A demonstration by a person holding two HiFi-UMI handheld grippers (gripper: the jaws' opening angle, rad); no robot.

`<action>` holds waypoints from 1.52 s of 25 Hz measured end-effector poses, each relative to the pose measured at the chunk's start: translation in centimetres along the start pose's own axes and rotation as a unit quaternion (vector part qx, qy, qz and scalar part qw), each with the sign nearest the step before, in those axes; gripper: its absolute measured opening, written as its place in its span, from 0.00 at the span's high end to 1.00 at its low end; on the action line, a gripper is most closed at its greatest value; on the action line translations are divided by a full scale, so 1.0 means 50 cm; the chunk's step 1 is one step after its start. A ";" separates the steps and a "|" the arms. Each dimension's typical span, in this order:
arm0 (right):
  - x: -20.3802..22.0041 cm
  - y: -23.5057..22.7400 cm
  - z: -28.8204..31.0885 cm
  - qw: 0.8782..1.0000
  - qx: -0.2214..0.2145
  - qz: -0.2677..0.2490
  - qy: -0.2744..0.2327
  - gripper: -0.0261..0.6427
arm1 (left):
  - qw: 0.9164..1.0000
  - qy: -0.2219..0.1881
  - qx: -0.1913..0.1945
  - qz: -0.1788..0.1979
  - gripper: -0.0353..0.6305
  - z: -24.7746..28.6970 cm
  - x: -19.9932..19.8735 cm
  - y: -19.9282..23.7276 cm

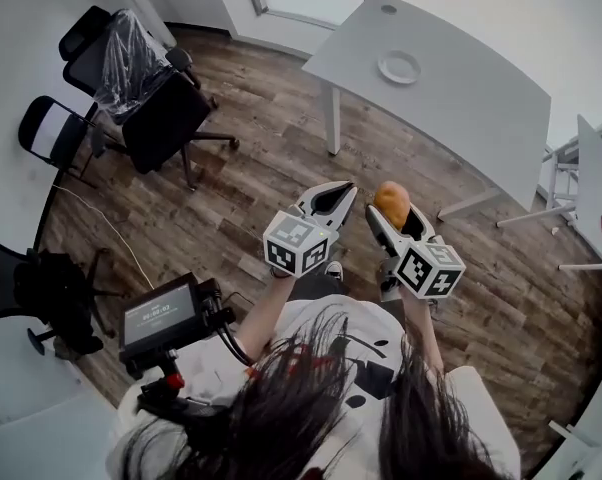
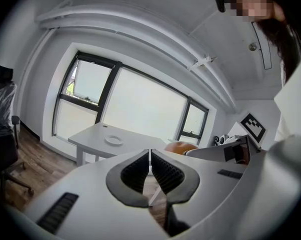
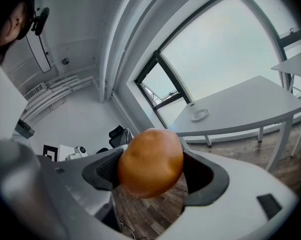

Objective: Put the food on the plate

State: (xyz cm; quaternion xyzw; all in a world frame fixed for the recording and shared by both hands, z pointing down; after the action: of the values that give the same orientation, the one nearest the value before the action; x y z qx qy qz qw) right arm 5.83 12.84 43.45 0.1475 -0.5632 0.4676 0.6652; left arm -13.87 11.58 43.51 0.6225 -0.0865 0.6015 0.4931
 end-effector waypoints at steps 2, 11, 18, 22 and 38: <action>-0.007 -0.006 0.012 1.000 0.007 0.001 0.004 0.39 | 1.000 0.004 0.005 -0.004 0.94 0.012 -0.008 0.015; -0.026 -0.032 0.056 1.000 0.017 0.017 0.019 0.39 | 0.999 0.020 0.014 -0.026 0.94 0.053 -0.021 0.062; -0.053 -0.118 0.169 0.999 0.007 0.031 0.020 0.39 | 0.999 0.030 -0.007 -0.013 0.94 0.124 -0.057 0.139; -0.085 -0.126 0.197 0.999 0.000 0.032 0.016 0.39 | 0.999 0.020 -0.028 -0.017 0.94 0.115 -0.086 0.160; -0.240 -0.379 0.366 0.999 -0.018 0.034 0.016 0.39 | 0.999 0.019 -0.037 -0.010 0.94 0.416 -0.213 0.226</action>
State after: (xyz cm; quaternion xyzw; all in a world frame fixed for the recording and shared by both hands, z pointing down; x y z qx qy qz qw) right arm 10.45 -15.70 44.99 0.1089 -0.5654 0.4816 0.6607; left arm -10.80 -14.16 44.75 0.5929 -0.0936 0.6048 0.5234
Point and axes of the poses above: the fingertips, and each gripper's own axes: z forward along the fingers, y to its left, x out of its underside, the point moved 10 cm from there along -z, backward along the fingers, and after that the axes turned 14 degrees about -z, right-handed, at the moved point
